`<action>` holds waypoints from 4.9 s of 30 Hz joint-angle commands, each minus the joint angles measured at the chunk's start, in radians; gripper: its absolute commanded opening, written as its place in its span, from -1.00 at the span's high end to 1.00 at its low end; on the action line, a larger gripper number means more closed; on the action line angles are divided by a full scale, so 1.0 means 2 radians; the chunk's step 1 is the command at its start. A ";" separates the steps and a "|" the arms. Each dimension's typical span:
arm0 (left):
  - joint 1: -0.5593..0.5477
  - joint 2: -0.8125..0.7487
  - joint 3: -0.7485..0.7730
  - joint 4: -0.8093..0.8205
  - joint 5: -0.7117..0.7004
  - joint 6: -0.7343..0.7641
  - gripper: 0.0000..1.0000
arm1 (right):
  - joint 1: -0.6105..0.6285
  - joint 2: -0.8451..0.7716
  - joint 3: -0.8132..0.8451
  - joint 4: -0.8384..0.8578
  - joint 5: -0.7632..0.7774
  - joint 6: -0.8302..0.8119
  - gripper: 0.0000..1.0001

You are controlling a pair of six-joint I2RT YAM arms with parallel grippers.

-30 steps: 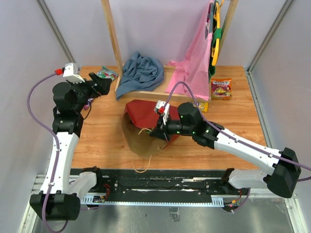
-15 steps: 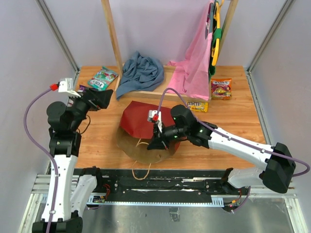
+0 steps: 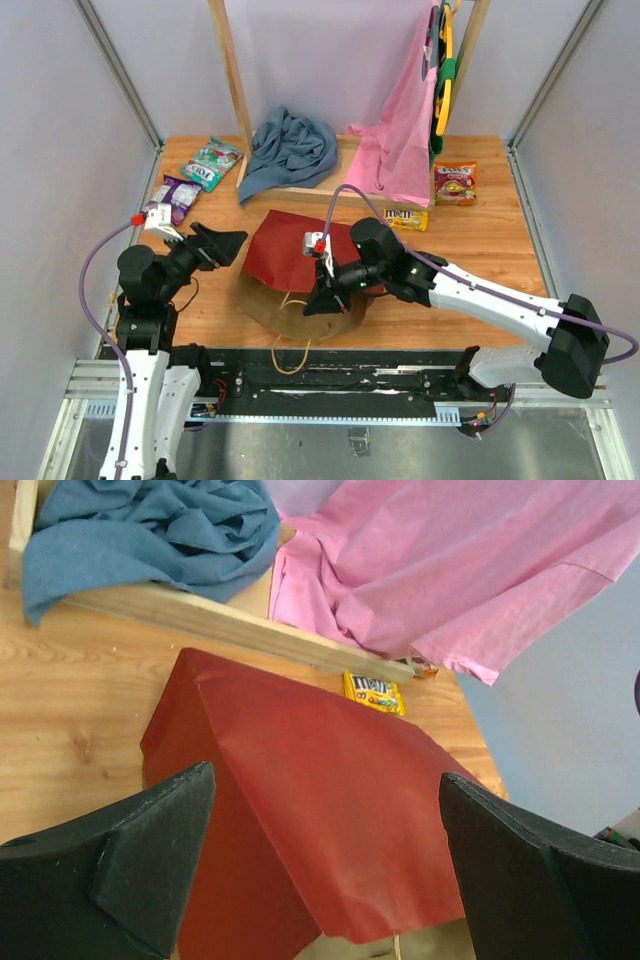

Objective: Take the snacks out of the paper bag
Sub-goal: Take out the snack from the paper bag.

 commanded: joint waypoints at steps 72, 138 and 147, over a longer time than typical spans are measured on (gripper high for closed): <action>-0.086 0.048 0.037 0.123 0.124 0.074 -0.97 | -0.059 -0.013 0.066 0.034 0.135 0.037 0.99; -0.658 0.244 -0.089 0.210 -0.701 0.001 -0.08 | -0.022 -0.131 0.042 0.052 0.421 0.083 0.99; -0.571 0.253 -0.105 0.229 -0.589 -0.042 0.06 | -0.020 -0.139 0.037 0.054 0.417 0.085 0.99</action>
